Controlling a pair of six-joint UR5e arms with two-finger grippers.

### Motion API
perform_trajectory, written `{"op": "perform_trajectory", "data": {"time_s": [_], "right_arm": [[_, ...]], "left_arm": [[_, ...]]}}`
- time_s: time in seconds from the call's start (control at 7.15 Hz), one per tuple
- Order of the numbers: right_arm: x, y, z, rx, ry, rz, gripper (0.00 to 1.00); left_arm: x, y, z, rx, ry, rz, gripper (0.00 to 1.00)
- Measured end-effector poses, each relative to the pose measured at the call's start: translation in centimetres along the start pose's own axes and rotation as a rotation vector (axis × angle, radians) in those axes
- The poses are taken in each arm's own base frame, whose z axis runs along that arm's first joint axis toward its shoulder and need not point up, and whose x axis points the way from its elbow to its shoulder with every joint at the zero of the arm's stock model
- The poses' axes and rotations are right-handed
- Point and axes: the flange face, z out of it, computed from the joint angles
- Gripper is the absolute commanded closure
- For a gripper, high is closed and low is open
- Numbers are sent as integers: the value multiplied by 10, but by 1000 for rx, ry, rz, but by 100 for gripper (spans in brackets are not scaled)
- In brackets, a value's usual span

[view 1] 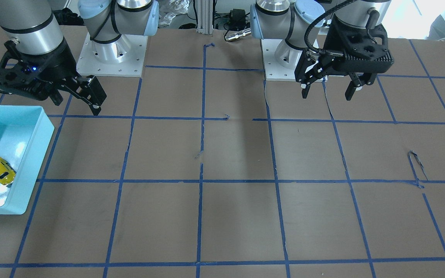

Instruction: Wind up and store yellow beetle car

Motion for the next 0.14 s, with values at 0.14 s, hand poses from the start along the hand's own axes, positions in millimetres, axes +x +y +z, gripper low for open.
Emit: {"op": "perform_trajectory", "data": {"time_s": [0.14], "right_arm": [[-1,5,-6,7,1,-4,0]], "left_arm": [[0,0,0,-1,-1,0,0]]}}
